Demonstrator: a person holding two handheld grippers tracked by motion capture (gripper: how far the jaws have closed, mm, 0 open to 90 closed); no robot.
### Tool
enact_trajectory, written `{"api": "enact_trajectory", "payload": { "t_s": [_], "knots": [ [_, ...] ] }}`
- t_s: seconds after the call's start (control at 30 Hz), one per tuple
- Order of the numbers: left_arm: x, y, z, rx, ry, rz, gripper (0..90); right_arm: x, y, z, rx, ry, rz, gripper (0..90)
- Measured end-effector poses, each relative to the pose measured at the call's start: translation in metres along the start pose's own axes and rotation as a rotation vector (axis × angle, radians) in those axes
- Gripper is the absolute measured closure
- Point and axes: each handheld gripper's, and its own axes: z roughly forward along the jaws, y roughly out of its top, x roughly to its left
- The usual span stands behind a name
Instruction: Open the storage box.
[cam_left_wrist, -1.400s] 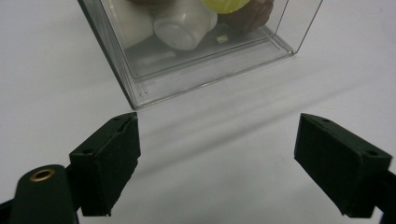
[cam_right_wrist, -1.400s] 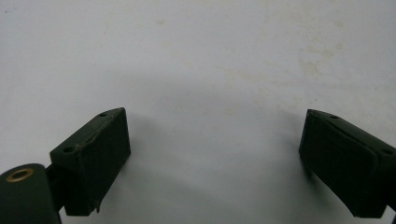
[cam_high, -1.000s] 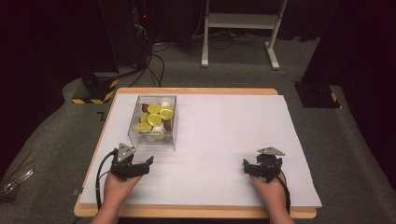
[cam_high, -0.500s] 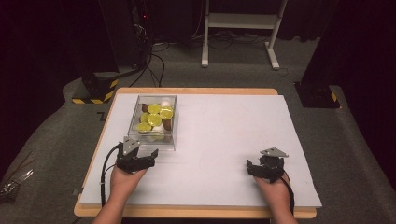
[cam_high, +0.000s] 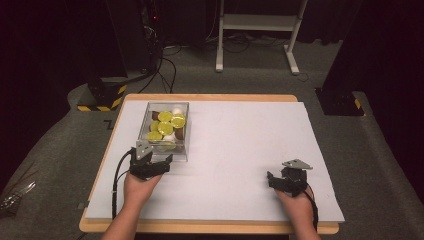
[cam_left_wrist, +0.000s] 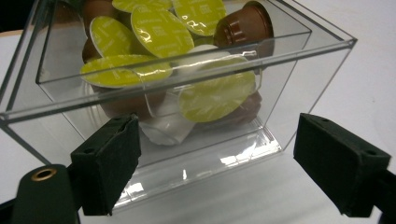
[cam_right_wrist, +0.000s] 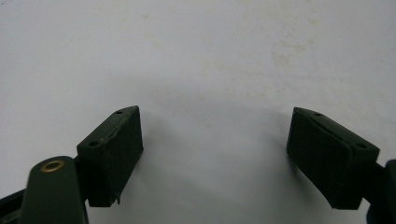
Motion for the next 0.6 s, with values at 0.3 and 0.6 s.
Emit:
{"api": "enact_trajectory", "payload": {
  "t_s": [0.3,0.6],
  "knots": [
    [-0.002,0.004,0.007,-0.012,0.023,-0.008,15.9,-0.001,0.000,0.000,0.002,0.007,0.009,18.2],
    [-0.003,0.004,0.012,-0.033,0.059,-0.015,21.7,-0.001,0.000,0.001,0.001,0.008,0.010,18.2]
  ]
}}
